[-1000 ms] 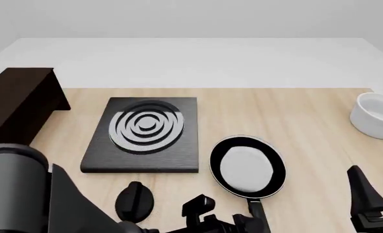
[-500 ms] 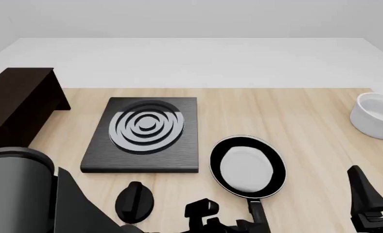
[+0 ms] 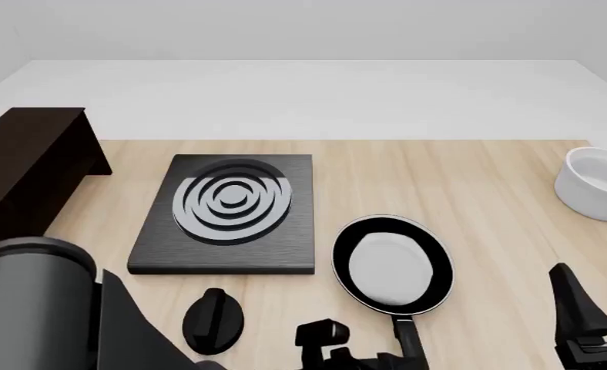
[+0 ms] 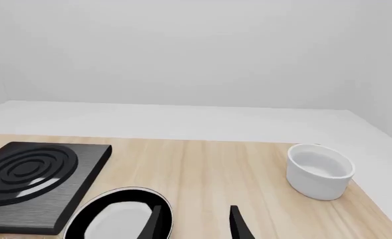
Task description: Put the frying pan on top of the cabinet.
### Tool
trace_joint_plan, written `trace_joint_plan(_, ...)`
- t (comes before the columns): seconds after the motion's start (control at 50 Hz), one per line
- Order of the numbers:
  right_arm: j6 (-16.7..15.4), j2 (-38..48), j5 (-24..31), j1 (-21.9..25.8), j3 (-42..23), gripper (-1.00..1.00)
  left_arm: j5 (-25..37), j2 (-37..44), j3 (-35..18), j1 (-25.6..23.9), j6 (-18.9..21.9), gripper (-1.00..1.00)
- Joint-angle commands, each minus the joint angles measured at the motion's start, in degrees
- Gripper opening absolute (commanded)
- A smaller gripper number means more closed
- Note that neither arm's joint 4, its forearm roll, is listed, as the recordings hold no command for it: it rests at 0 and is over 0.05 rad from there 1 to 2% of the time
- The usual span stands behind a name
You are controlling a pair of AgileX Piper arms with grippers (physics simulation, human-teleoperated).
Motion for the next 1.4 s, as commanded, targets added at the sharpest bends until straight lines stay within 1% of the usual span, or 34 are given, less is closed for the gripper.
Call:
trace_joint_plan(0.02, -0.2, 0.1, -0.1, 0.1, 0.1, 1.00, -0.5, 3.6, -1.9, -1.3, -13.4, 1.00)
trace_joint_plan(0.52, 0.3, 0.2, -0.1, 0.0, 0.0, 1.00, -2.7, 7.5, -3.7, -2.1, -15.2, 1.00)
trace_joint_plan(1.4, 0.6, 0.3, 0.0, 0.1, -0.2, 1.00, -5.2, 10.9, -5.1, -2.2, -17.3, 1.00)
